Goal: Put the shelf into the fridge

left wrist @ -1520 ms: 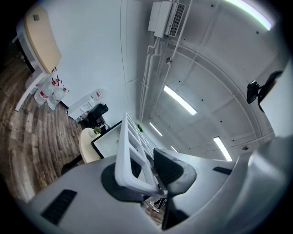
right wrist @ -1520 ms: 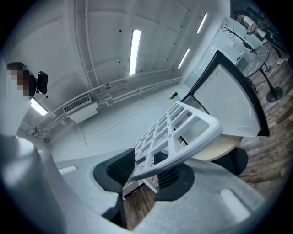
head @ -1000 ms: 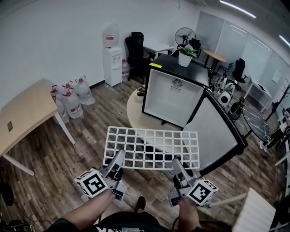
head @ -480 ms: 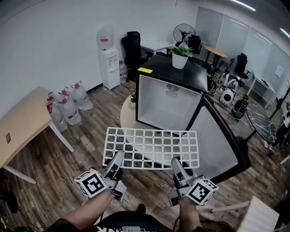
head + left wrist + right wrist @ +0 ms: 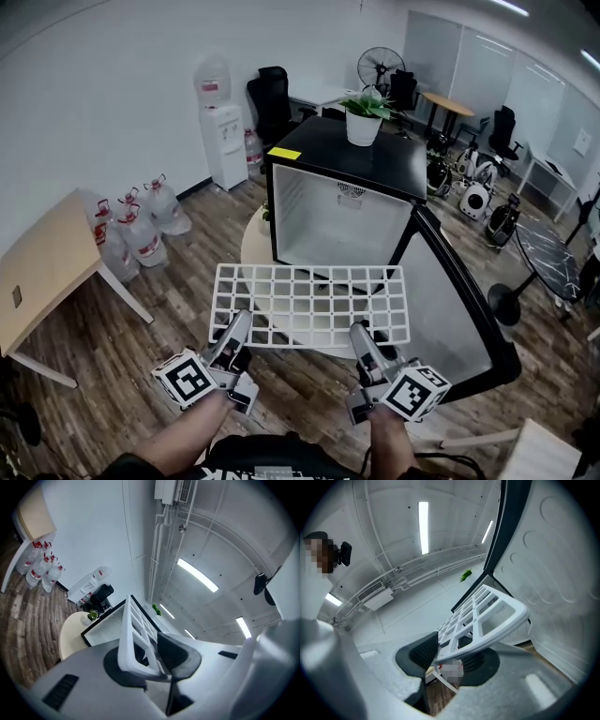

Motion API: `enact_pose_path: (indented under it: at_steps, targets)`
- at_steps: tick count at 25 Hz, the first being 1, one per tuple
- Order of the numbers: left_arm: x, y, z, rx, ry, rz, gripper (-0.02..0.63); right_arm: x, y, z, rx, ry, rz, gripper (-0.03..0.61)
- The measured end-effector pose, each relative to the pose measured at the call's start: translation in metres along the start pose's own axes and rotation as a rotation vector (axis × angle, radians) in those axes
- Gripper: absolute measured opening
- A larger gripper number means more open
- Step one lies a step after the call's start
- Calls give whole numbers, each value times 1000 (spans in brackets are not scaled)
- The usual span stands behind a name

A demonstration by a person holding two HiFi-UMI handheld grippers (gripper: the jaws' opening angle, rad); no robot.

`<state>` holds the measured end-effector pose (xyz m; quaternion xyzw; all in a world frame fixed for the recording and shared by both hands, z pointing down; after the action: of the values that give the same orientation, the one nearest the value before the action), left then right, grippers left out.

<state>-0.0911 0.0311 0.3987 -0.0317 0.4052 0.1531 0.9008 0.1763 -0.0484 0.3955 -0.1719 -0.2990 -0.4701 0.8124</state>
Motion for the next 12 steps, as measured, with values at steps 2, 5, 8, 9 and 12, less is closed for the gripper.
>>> enact_pose_path:
  at_steps: [2, 5, 8, 9, 12]
  targets:
    - [-5, -3, -1, -6, 7, -17, 86, 4, -5, -2, -12, -4, 1, 127]
    - [-16, -7, 1, -35, 27, -83, 86, 10, -10, -4, -10, -12, 6, 127]
    - [-20, -23, -4, -52, 27, -62, 86, 17, -14, -10, 4, -15, 28, 127]
    - [-25, -27, -4, -65, 33, -70, 86, 18, -16, -12, 9, -15, 40, 127]
    - [-29, -50, -14, -82, 28, 30, 86, 24, -23, -14, 31, -16, 78, 127]
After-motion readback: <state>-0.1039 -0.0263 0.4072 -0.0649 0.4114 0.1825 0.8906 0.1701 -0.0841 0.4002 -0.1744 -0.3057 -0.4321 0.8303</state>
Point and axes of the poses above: the fingertips, and each gripper's own axes: y backward along the fingers, x to its right, z out of its underside, the point moved 6 cm from there along y, backward along the fingers, and after that the axes turned 6 degrees about -x, right-handed, at the moved point
